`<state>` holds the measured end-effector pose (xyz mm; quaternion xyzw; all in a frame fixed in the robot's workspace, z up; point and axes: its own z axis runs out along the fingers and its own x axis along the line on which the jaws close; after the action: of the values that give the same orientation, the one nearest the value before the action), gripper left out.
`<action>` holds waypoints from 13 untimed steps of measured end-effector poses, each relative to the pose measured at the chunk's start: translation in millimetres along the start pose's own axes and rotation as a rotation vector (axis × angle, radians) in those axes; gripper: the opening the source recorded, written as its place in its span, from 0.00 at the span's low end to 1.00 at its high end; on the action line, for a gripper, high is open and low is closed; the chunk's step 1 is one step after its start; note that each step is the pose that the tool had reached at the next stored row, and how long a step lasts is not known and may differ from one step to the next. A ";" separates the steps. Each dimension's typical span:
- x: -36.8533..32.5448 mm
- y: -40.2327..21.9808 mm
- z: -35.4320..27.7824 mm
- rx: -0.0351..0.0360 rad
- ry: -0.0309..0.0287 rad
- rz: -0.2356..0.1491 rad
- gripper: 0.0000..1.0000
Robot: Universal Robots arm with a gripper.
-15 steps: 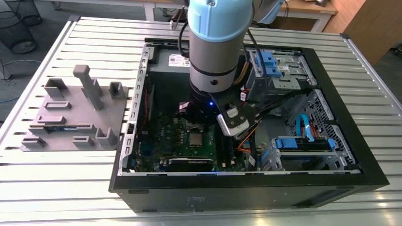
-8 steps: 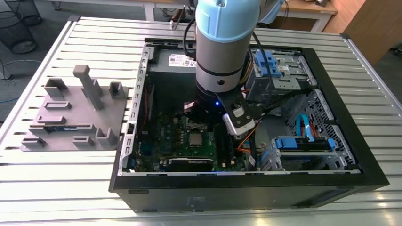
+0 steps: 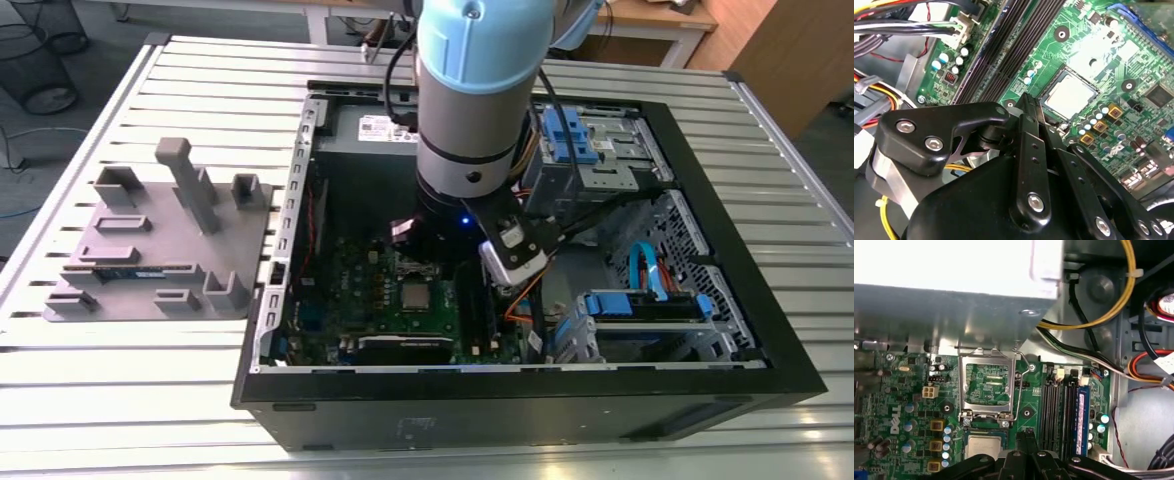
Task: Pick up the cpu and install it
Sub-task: 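Close the cpu cover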
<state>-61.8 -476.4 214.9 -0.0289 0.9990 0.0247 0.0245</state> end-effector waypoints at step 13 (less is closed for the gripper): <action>-1.6 -0.1 1.6 -0.0278 0.0024 -0.096 0.11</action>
<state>-60.1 -476.3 213.4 -0.0774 0.9960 0.0373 0.0240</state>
